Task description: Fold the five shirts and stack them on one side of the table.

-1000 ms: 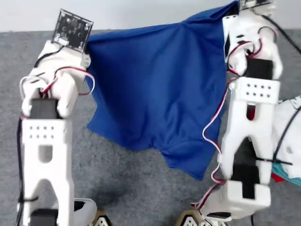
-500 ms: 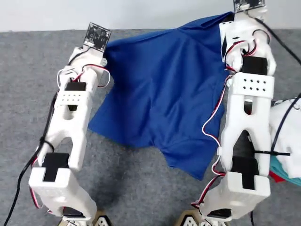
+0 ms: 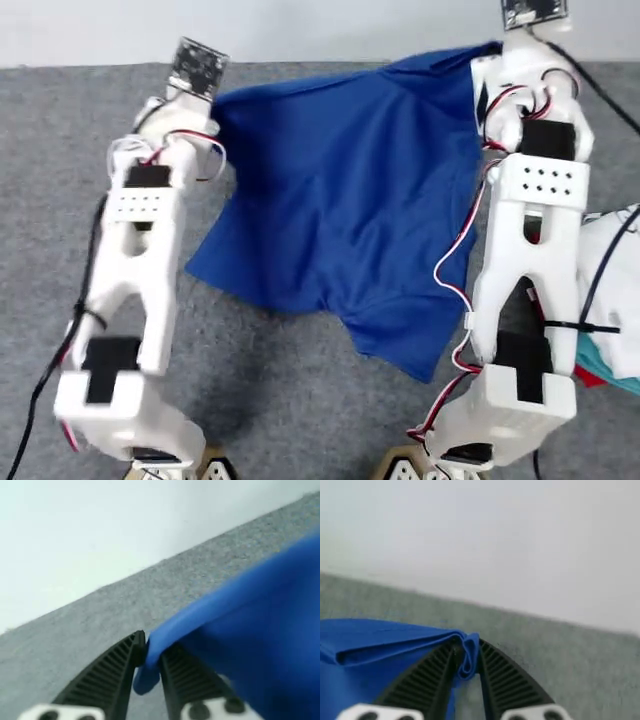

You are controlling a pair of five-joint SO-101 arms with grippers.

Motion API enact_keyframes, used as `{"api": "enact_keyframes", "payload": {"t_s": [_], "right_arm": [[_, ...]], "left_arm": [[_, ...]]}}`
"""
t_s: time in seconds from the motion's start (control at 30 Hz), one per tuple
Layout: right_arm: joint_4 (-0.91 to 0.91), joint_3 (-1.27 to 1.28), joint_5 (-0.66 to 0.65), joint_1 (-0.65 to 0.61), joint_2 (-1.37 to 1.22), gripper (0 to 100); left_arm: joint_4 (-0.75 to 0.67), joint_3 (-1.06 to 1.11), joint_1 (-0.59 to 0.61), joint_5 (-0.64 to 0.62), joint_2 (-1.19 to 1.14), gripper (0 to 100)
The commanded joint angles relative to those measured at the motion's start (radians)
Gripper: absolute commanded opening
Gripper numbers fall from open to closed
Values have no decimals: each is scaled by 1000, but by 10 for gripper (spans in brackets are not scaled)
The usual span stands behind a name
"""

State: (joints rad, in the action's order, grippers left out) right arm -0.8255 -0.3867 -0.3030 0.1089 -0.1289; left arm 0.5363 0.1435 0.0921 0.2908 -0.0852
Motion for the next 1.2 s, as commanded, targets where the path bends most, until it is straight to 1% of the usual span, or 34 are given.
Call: {"api": "enact_keyframes", "payload": {"t_s": [0.0, 0.17, 0.37, 0.6, 0.73, 0.87, 1.03, 1.17], "right_arm": [[-151, -89, -3, 41, 143, 9], [-305, -97, -3, 41, 329, 9], [-423, -97, -6, 41, 568, 9], [-441, -97, -2, 38, 823, 9], [-466, -95, 0, 38, 947, 9], [-492, -95, 0, 38, 1044, 9], [-483, -100, 0, 41, 1121, 9], [-481, -120, 0, 42, 1145, 9]], "left_arm": [[158, -47, 31, 8, 230, 15], [288, -42, 32, 8, 439, 15], [480, -48, -15, 8, 646, 15], [666, -96, -20, 8, 868, 15], [793, -194, -23, 3, 976, 15], [890, -288, -21, 3, 1083, 15], [971, -398, -14, 2, 1183, 15], [993, -423, -6, 2, 1232, 15]]}}
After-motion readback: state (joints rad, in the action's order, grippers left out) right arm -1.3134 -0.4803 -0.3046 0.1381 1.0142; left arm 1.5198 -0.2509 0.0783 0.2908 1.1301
